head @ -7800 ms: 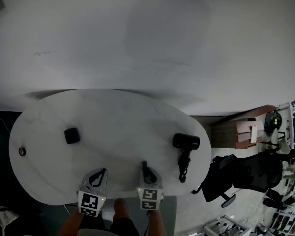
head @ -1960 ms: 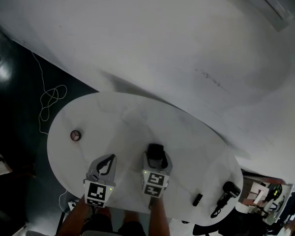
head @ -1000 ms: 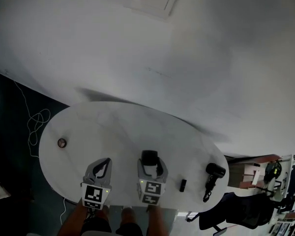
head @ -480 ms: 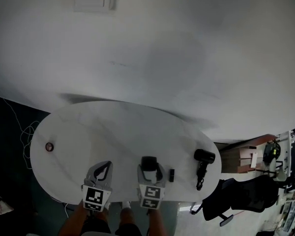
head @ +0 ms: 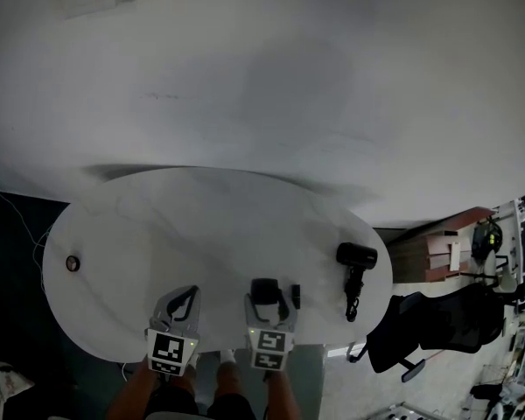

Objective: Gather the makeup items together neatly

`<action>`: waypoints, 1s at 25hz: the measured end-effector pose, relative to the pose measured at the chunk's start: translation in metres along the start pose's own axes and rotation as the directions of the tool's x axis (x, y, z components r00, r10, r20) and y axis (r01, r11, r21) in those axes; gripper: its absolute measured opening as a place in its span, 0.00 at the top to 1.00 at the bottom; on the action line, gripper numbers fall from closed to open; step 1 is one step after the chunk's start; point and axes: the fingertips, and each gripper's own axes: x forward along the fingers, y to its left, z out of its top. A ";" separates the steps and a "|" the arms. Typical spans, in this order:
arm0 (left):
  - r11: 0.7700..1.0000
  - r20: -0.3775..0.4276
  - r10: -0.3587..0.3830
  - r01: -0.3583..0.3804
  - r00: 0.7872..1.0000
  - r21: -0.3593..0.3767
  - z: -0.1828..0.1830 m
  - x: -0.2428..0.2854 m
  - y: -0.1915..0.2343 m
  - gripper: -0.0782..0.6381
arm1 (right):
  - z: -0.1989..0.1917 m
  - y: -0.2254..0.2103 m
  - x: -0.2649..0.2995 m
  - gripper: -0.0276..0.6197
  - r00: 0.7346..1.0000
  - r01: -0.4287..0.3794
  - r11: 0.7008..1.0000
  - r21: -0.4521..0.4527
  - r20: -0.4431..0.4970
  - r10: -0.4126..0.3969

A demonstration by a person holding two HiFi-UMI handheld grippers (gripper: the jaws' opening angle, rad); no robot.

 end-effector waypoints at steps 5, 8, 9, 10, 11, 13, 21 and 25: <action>1.000 -0.025 -0.012 0.012 1.000 0.001 -0.012 0.006 -0.013 0.88 | -0.022 -0.010 0.003 0.46 1.000 -0.002 1.000 0.012 -0.030 0.003; 1.000 -0.040 -0.015 0.015 0.999 0.002 -0.021 0.008 -0.019 0.88 | -0.034 -0.013 0.007 0.46 0.999 -0.008 1.000 0.014 -0.047 0.009; 1.000 -0.046 -0.016 0.016 0.999 0.003 -0.023 0.009 -0.021 0.88 | -0.038 -0.014 0.008 0.46 0.999 -0.010 1.000 0.017 -0.052 0.011; 1.000 -0.051 -0.017 0.017 0.999 0.004 -0.026 0.010 -0.022 0.88 | -0.042 -0.014 0.009 0.46 0.998 -0.011 1.000 0.019 -0.058 0.012; 1.000 -0.056 -0.017 0.017 0.998 0.004 -0.029 0.010 -0.024 0.88 | -0.046 -0.015 0.011 0.46 0.998 -0.012 1.000 0.022 -0.063 0.013; 1.000 -0.064 -0.018 0.018 0.998 0.004 -0.035 0.012 -0.026 0.88 | -0.053 -0.016 0.013 0.46 0.997 -0.015 1.000 0.026 -0.073 0.016; 1.000 -0.081 -0.018 0.019 0.997 0.003 -0.041 0.018 -0.030 0.88 | -0.064 -0.020 0.020 0.46 0.995 -0.017 1.000 0.022 -0.093 0.019; 1.000 -0.087 -0.020 0.020 0.996 0.003 -0.043 0.020 -0.032 0.88 | -0.066 -0.020 0.022 0.46 0.996 -0.006 1.000 0.004 -0.089 0.006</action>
